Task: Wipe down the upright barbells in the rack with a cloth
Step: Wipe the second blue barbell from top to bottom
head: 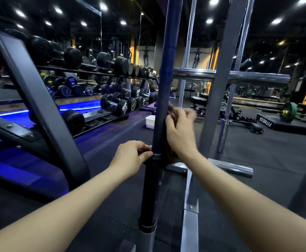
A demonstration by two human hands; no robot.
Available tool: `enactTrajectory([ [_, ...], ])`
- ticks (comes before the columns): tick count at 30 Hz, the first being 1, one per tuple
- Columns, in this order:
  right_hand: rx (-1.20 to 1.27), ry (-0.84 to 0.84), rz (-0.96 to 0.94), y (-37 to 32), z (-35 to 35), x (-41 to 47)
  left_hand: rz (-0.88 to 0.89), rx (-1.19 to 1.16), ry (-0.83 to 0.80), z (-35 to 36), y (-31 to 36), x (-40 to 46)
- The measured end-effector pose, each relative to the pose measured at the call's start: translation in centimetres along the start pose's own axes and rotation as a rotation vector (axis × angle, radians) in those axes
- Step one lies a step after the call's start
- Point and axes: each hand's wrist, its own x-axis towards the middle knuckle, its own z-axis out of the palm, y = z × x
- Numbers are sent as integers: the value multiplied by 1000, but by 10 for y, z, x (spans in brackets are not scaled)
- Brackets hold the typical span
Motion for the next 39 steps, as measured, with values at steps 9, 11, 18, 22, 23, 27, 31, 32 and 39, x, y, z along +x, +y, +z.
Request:
enactTrajectory([
  [9,52,45,-255,8,-16,-14,49,31,9,-1,0,1],
  [11,54,148,-296,-5,-13,-9,57,29,9,-2,-1,3],
  [18,-257,-30,-160,4,12,-13,66,-5,-9,-4,-12,5],
  [22,-336,-174,-106,-2,-3,-17,-1,-145,-104,-10,-23,7],
  [23,-287,-136,-111,-11,-6,-15,-11,-188,-126,-11,-25,6],
  [27,-109,133,-143,-57,-5,15,-21,-404,-173,-10,-33,9],
  [31,-415,284,-111,-51,28,7,-2,-486,-201,-11,-42,13],
  [32,-462,269,-92,-43,34,0,1,-480,-212,-12,-43,15],
  [39,-416,137,-40,-44,25,-12,-3,-464,-266,-20,-34,10],
])
